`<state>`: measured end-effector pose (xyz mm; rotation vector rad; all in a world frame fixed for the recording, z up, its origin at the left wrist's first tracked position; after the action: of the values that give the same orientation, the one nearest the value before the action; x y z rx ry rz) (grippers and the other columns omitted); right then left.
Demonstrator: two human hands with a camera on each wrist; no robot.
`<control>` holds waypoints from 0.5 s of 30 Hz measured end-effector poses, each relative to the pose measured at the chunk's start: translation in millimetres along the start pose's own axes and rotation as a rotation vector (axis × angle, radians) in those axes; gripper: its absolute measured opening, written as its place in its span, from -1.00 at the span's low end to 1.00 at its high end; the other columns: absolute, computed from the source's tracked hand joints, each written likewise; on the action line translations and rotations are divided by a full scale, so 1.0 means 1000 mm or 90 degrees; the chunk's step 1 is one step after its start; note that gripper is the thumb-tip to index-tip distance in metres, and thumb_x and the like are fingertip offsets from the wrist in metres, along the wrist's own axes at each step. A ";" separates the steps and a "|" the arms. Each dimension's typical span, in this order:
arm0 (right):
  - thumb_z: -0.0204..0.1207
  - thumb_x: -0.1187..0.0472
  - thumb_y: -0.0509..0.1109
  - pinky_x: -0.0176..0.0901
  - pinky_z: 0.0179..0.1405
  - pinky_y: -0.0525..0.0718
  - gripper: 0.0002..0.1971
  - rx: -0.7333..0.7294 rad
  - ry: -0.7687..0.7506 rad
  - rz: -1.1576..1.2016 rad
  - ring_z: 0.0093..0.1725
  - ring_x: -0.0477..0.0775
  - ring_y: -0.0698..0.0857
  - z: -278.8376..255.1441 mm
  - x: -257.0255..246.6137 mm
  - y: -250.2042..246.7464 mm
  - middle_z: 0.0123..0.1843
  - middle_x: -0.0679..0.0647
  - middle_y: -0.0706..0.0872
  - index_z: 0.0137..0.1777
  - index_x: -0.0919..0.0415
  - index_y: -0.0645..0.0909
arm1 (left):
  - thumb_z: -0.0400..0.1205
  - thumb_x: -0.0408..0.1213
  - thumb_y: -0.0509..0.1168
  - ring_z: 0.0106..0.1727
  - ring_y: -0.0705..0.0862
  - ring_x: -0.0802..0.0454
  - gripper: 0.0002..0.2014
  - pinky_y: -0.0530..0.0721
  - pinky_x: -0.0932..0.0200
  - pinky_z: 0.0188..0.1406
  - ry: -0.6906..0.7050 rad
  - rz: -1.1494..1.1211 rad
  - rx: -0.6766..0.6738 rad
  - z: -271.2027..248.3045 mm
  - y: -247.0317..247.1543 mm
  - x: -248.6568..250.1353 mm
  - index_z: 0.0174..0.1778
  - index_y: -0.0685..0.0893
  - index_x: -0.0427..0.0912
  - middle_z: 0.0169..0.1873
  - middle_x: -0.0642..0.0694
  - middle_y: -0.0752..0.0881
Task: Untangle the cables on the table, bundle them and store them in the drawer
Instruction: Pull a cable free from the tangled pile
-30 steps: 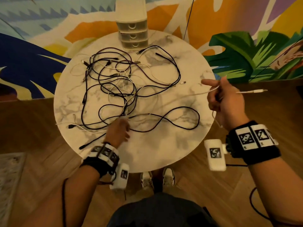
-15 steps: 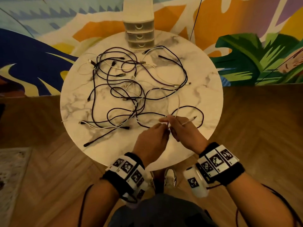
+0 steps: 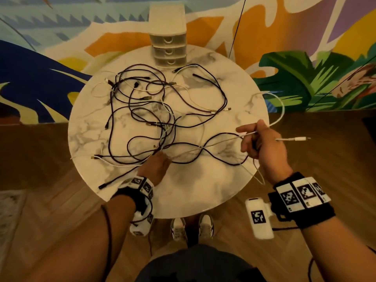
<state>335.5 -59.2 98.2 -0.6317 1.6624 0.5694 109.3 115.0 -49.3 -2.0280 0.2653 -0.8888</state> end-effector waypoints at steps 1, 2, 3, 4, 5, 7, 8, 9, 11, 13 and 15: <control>0.76 0.01 -0.10 -0.31 -0.62 0.18 -0.45 0.041 0.008 0.042 -0.65 -0.08 0.25 0.004 -0.003 -0.009 -0.63 0.03 0.48 -0.13 0.24 0.68 | 0.73 -0.18 0.12 0.29 0.56 -0.27 -0.67 0.43 -0.01 0.30 -0.011 0.004 -0.013 -0.003 0.004 -0.003 0.20 0.62 -0.35 0.22 -0.33 0.62; 0.75 -0.01 -0.10 -0.29 -0.60 0.16 -0.45 0.083 0.014 0.089 -0.66 -0.09 0.24 0.007 -0.008 -0.018 -0.66 -0.02 0.44 -0.12 0.22 0.68 | 0.74 -0.17 0.10 0.30 0.55 -0.27 -0.65 0.42 0.00 0.30 -0.030 -0.016 -0.002 -0.004 -0.001 -0.002 0.23 0.60 -0.36 0.24 -0.34 0.60; 0.75 -0.03 -0.10 -0.26 -0.57 0.13 -0.46 0.109 0.011 0.138 -0.66 -0.09 0.22 0.010 -0.011 -0.024 -0.67 -0.04 0.41 -0.07 0.21 0.68 | 0.74 -0.15 0.09 0.30 0.55 -0.28 -0.63 0.41 0.01 0.28 -0.043 -0.042 0.021 -0.003 -0.010 0.001 0.24 0.59 -0.37 0.24 -0.35 0.60; 0.74 -0.05 -0.10 -0.23 -0.54 0.10 -0.47 0.119 0.004 0.181 -0.65 -0.08 0.21 0.012 -0.014 -0.026 -0.66 -0.04 0.41 0.01 0.20 0.67 | 0.74 -0.11 0.07 0.27 0.56 -0.28 -0.60 0.42 0.00 0.26 -0.049 -0.069 0.048 -0.001 -0.020 0.005 0.23 0.59 -0.36 0.23 -0.36 0.62; 0.74 -0.08 -0.11 -0.21 -0.53 0.08 -0.46 0.115 0.005 0.207 -0.64 -0.08 0.21 0.014 -0.011 -0.024 -0.64 -0.03 0.41 0.10 0.20 0.66 | 0.73 -0.05 0.03 0.24 0.57 -0.28 -0.56 0.44 -0.01 0.25 -0.053 -0.091 0.077 0.000 -0.032 0.012 0.21 0.60 -0.34 0.22 -0.35 0.63; 0.73 -0.12 -0.13 -0.23 -0.56 0.08 -0.45 0.062 0.040 0.188 -0.63 -0.09 0.23 0.007 0.007 -0.003 -0.58 -0.03 0.43 0.22 0.19 0.61 | 0.72 0.03 -0.02 0.16 0.60 -0.24 -0.50 0.50 -0.03 0.20 -0.021 -0.105 0.136 -0.001 -0.053 0.034 0.16 0.62 -0.32 0.15 -0.31 0.68; 0.73 -0.13 -0.13 -0.25 -0.58 0.09 -0.46 0.016 0.072 0.142 -0.61 -0.10 0.25 -0.001 0.021 0.014 -0.56 -0.03 0.44 0.24 0.17 0.59 | 0.73 0.01 -0.01 0.12 0.61 -0.21 -0.54 0.53 -0.04 0.16 0.009 -0.086 0.152 -0.006 -0.059 0.048 0.13 0.63 -0.29 0.09 -0.26 0.69; 0.73 -0.12 -0.12 -0.28 -0.60 0.13 -0.49 -0.040 0.101 0.073 -0.59 -0.10 0.28 -0.010 0.036 0.034 -0.54 -0.03 0.46 0.24 0.15 0.58 | 0.74 -0.02 0.00 0.06 0.63 -0.17 -0.59 0.56 -0.04 0.09 0.046 -0.045 0.159 -0.012 -0.061 0.066 0.10 0.62 -0.24 0.03 -0.21 0.69; 0.74 -0.08 -0.09 -0.30 -0.63 0.23 -0.58 -0.150 0.138 -0.060 -0.56 -0.07 0.34 -0.023 0.068 0.070 -0.50 0.03 0.54 0.18 0.17 0.51 | 0.74 -0.02 -0.01 -0.07 0.60 -0.02 -0.65 0.57 0.01 -0.09 0.120 0.066 0.143 -0.028 -0.053 0.096 0.03 0.60 -0.14 -0.08 -0.07 0.64; 0.70 -0.14 -0.05 -0.23 -0.53 0.37 -0.56 -0.184 0.126 -0.169 -0.59 -0.10 0.42 -0.026 0.089 0.085 -0.49 0.08 0.62 0.23 0.21 0.42 | 0.73 0.00 -0.05 -0.12 0.57 0.06 -0.65 0.56 0.10 -0.17 0.154 0.127 0.136 -0.041 -0.040 0.107 0.00 0.60 -0.07 -0.12 0.01 0.63; 0.67 -0.20 -0.03 -0.07 -0.29 0.48 -0.56 -0.132 0.104 -0.240 -0.58 -0.19 0.52 -0.019 0.097 0.077 -0.49 0.08 0.68 0.39 0.03 0.28 | 0.73 0.01 -0.06 -0.11 0.62 0.02 -0.63 0.60 0.05 -0.15 0.118 0.139 0.133 -0.046 -0.033 0.096 -0.01 0.61 -0.06 -0.12 0.00 0.67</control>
<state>255.5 -24.7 7.7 -1.1402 1.5899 0.4257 143.2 57.7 40.0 -1.6900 0.4683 -0.9264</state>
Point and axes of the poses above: each hand's wrist, its own z-axis towards the middle knuckle, its own y-axis out of the palm, x = y × z, the point moved 8 cm from there along z, towards the middle knuckle
